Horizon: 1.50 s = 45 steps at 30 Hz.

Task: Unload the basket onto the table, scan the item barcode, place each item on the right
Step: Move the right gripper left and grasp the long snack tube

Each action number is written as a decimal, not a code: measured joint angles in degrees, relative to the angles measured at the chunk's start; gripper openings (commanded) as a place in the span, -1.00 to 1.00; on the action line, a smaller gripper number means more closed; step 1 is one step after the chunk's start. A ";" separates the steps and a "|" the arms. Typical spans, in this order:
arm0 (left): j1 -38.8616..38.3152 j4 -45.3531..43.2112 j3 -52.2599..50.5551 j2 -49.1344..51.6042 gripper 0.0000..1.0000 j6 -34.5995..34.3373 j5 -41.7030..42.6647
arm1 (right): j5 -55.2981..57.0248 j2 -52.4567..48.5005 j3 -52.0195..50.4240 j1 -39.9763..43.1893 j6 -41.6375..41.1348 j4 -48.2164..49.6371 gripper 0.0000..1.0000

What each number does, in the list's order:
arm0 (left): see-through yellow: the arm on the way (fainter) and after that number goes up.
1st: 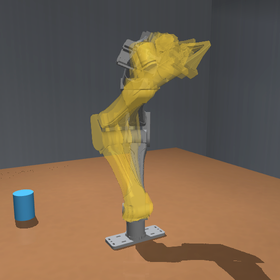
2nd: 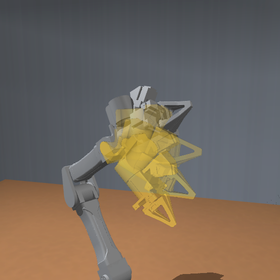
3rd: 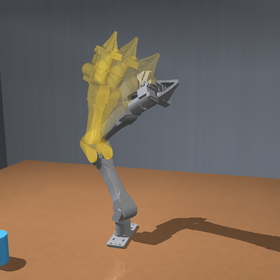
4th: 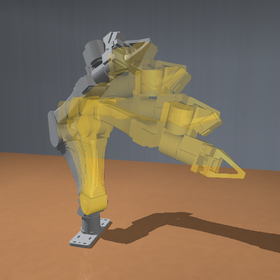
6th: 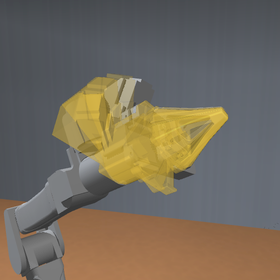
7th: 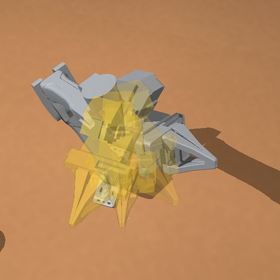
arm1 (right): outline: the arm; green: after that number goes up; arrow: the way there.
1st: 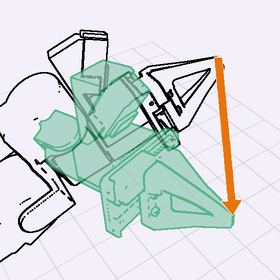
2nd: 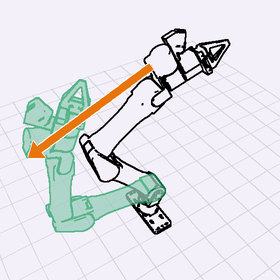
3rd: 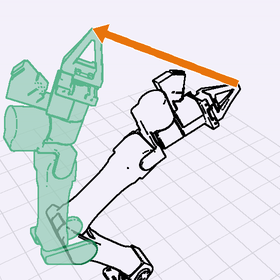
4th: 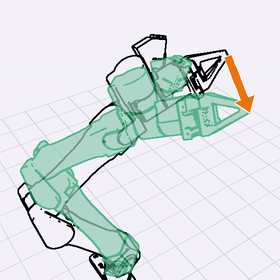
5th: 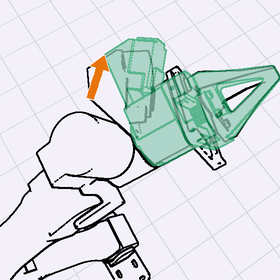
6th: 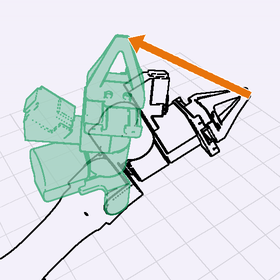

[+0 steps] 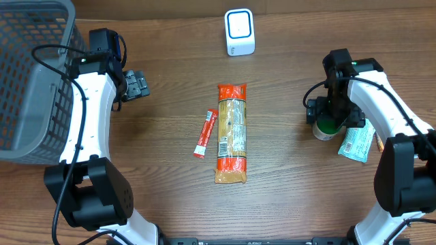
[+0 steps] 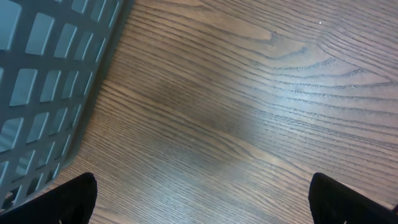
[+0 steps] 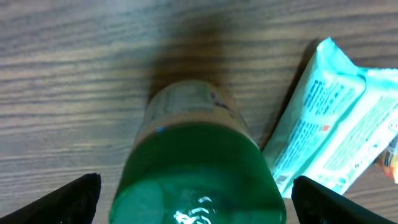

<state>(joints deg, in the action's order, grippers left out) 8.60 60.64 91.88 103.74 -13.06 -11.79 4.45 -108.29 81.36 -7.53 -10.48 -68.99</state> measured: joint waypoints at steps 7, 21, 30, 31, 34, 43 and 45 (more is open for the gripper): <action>0.00 0.02 0.00 0.00 0.99 0.00 0.00 | -0.94 0.00 10.21 -0.22 -0.02 -8.63 1.00; 0.00 0.00 0.00 0.00 0.99 0.00 0.00 | -20.87 0.13 19.19 -14.93 -0.57 2.45 1.00; 0.00 0.00 0.00 0.00 0.99 -0.02 0.00 | -12.70 0.11 5.92 -26.12 -14.86 19.63 1.00; 0.00 0.00 0.00 0.00 1.00 0.00 0.00 | -10.47 0.13 4.15 -27.34 -15.98 21.55 1.00; 0.00 0.00 0.00 0.00 1.00 -0.02 0.00 | -3.32 0.13 -1.38 -31.28 -18.53 26.62 1.00; 0.00 0.00 0.00 0.00 1.00 0.00 0.00 | 5.03 0.11 -8.26 -34.16 -20.35 26.21 1.00; 0.00 0.02 0.00 0.00 1.00 0.00 0.00 | 5.68 0.13 -8.37 -33.99 -20.46 24.87 1.00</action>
<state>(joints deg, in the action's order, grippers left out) 8.60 60.66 91.88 103.74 -13.06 -11.79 10.13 -108.16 72.99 -41.52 -30.94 -44.12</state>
